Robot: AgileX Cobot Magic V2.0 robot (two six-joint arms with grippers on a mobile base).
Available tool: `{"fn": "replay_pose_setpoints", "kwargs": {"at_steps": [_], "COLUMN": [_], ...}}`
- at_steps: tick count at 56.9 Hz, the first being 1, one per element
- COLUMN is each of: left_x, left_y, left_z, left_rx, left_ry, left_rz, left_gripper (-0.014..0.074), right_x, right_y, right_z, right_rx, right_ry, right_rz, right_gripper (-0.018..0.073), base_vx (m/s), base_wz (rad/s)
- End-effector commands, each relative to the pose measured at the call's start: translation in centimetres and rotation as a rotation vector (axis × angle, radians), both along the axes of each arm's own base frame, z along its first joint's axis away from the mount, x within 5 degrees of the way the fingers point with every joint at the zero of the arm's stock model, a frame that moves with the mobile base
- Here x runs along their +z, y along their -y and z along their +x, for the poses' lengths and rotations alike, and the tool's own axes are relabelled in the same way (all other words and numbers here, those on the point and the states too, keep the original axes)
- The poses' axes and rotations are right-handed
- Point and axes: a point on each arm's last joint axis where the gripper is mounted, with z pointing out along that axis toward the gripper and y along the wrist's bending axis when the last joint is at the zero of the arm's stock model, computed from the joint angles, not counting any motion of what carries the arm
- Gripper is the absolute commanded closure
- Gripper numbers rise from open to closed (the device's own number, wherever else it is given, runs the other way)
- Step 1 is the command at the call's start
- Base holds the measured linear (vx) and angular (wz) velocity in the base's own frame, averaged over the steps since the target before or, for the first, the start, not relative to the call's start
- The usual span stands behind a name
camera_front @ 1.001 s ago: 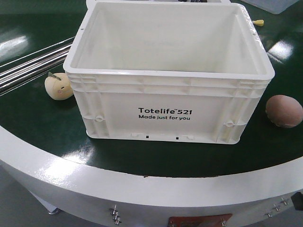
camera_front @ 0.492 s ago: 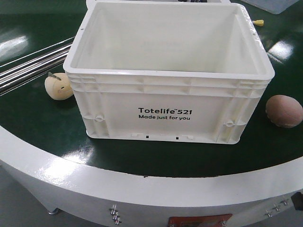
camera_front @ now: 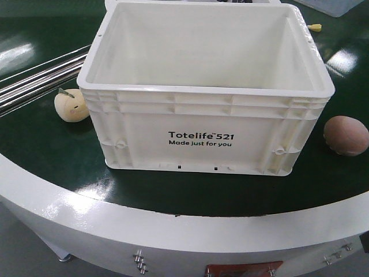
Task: Place moving items into box and shelve
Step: 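Reach the left gripper down to the cream ball with green stripe, then grasp the cream ball with the left gripper and lift it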
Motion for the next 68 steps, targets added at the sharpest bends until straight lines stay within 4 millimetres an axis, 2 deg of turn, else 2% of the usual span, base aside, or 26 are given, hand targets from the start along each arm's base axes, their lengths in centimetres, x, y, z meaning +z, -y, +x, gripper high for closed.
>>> {"fn": "replay_pose_setpoints", "kwargs": {"at_steps": [1, 10, 18, 25, 37, 53, 62, 68], "left_x": [1.9, 0.8, -0.5, -2.1, -6.1, -10.6, -13.2, -15.9], "left_y": [0.2, 0.4, 0.3, 0.5, 1.5, 1.4, 1.7, 1.7], "left_z": [2.5, 6.8, 10.2, 12.6, 15.1, 18.1, 19.1, 19.7], "left_rx": [-0.032, -0.047, -0.047, -0.047, -0.196, -0.218, -0.197, -0.197], "left_ry": [0.045, -0.052, -0.081, -0.107, -0.261, -0.266, -0.312, -0.382], "left_rz": [0.039, 0.011, 0.014, -0.013, -0.016, 0.033, -0.047, -0.068], "left_gripper": [0.0566, 0.0488, 0.0383, 0.0303, 0.0253, 0.0224, 0.0159, 0.0146], "right_x": [0.8, 1.0, 1.7, 1.7, 1.8, 1.2, 1.2, 1.2], "right_y": [-0.1, -0.1, -0.1, -0.1, 0.0, 0.0, 0.0, 0.0], "right_z": [-0.2, -0.2, -0.3, -0.3, -0.4, -0.2, -0.2, -0.2], "right_rx": [0.006, 0.008, 0.015, 0.023, 0.033, 0.050, 0.049, 0.049], "right_ry": [0.103, 0.122, 0.203, 0.204, 0.217, 0.149, 0.147, 0.147], "right_rz": [-0.013, -0.013, -0.004, 0.107, 0.163, 0.347, 0.345, 0.345], "right_gripper": [0.0567, 0.0567, 0.0567, 0.0567, 0.0567, 0.0556, 0.0502, 0.0440], "base_vx": [0.00, 0.00, 0.00, 0.00, 0.00, 0.00, 0.00, 0.00], "base_wz": [0.00, 0.00, 0.00, 0.00, 0.00, 0.00, 0.00, 0.00]}}
